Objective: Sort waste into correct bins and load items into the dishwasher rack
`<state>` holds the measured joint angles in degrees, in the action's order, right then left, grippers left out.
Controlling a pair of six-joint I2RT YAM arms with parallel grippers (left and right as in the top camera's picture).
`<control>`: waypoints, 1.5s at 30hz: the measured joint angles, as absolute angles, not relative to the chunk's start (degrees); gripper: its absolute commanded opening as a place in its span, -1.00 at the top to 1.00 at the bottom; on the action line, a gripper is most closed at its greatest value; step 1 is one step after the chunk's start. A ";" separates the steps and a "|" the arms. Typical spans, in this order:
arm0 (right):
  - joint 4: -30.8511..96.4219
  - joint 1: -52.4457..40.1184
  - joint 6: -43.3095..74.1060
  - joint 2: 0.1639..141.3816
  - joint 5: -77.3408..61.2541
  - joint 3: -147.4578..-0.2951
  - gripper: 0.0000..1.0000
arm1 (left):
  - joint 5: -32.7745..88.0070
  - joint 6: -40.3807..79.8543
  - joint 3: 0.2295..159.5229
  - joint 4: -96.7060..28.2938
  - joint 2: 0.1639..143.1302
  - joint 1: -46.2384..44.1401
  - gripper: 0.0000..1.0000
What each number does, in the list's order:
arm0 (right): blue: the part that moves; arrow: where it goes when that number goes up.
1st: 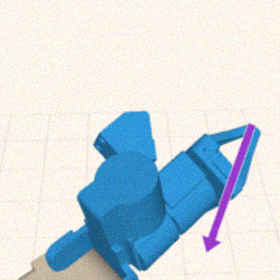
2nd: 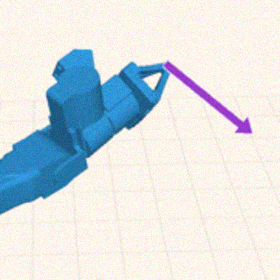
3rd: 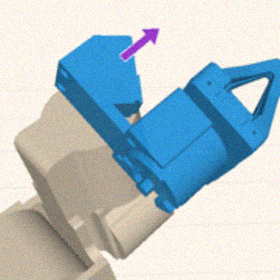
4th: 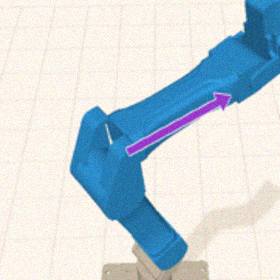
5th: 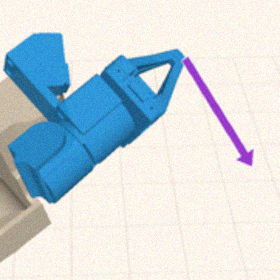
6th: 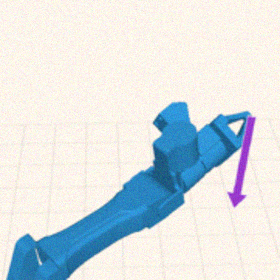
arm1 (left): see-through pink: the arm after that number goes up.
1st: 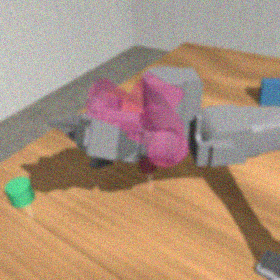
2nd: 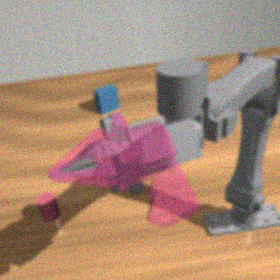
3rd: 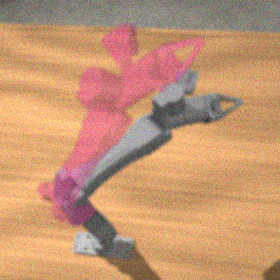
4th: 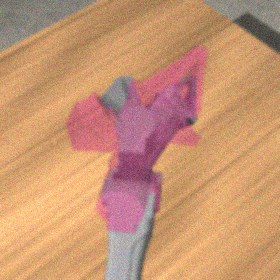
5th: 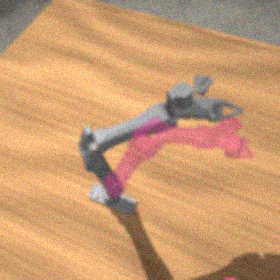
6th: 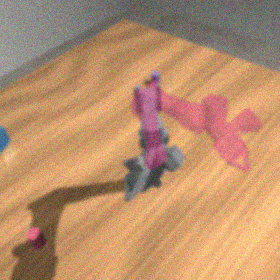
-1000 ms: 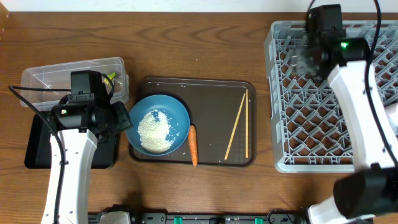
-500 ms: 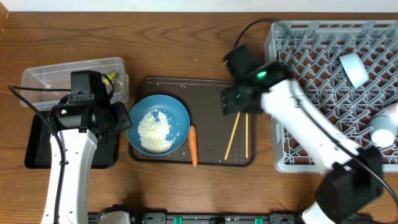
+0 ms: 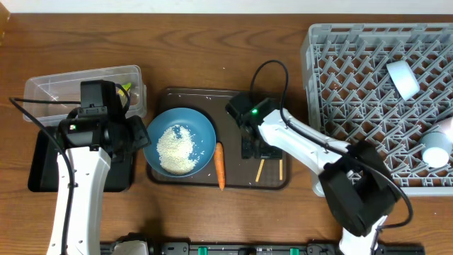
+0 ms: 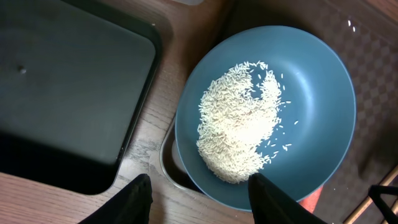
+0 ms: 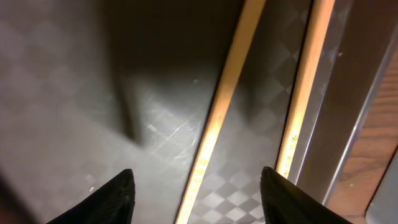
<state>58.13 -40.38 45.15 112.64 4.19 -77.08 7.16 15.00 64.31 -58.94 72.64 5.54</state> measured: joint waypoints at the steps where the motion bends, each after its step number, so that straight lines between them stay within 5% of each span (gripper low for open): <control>1: 58.13 -40.42 45.63 113.30 4.34 -77.08 -0.12 | 7.16 15.00 64.31 -58.94 72.64 5.52 -0.03; 7: 57.52 -40.51 47.20 115.85 3.49 -77.10 0.55 | 7.14 15.00 64.31 -58.96 72.64 5.52 -0.03; 14: 57.43 -40.51 47.97 116.05 3.20 -77.08 0.98 | 7.16 15.00 64.31 -58.96 72.64 5.52 -0.03; 29: 60.25 -39.18 43.64 113.95 3.42 -77.38 0.98 | 7.14 15.00 64.31 -58.96 72.64 5.52 -0.03; 45: 71.68 -19.88 20.27 90.72 4.80 -79.64 0.98 | 7.16 15.00 64.31 -58.96 72.64 5.52 -0.03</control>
<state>71.68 -19.88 20.27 90.72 4.80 -79.64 7.16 15.00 64.31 -58.96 72.64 5.52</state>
